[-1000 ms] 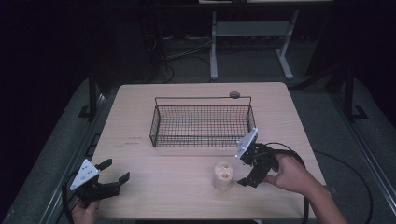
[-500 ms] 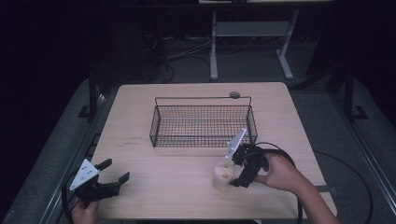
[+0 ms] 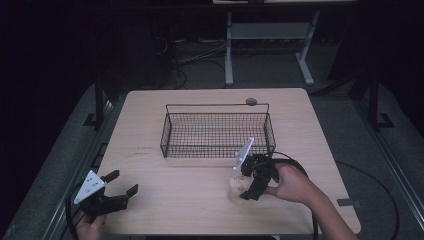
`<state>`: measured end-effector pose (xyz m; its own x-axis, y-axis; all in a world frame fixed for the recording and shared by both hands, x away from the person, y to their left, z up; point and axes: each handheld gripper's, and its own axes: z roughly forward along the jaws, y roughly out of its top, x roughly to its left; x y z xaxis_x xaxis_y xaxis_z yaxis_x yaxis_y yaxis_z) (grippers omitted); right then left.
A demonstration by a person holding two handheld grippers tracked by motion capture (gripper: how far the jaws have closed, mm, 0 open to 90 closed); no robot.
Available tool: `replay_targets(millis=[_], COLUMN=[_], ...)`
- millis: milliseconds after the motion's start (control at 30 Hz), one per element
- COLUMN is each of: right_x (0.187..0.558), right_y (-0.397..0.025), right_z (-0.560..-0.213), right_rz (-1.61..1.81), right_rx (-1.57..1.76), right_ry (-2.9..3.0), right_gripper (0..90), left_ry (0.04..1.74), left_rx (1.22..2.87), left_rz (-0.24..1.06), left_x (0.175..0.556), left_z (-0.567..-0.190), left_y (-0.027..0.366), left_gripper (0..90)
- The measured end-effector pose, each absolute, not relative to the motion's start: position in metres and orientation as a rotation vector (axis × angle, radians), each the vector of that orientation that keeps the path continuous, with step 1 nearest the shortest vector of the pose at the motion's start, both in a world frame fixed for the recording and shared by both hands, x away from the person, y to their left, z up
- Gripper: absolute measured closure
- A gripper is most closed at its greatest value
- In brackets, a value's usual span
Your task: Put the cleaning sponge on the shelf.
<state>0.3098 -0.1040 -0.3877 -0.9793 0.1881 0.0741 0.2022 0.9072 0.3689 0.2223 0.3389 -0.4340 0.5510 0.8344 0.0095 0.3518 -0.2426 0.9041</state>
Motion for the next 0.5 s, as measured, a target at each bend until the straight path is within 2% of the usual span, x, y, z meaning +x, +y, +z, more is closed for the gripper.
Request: replay_targets(millis=[333, 500], right_x=[0.311, 0.312], right_y=[-0.097, -0.094], right_z=[-0.391, -0.393], right_rz=[-0.569, -0.556], right_rx=[-0.305, -0.290], right_ry=[-3.046, -3.040], right_gripper=[17.0, 24.5], left_ry=[0.975, 0.980], left_rx=[1.828, 1.825], left_rz=[0.630, 0.632], left_x=[0.222, 0.222], left_z=[-0.434, -0.434], left_y=[0.340, 0.340], left_gripper=[13.9, 13.9])
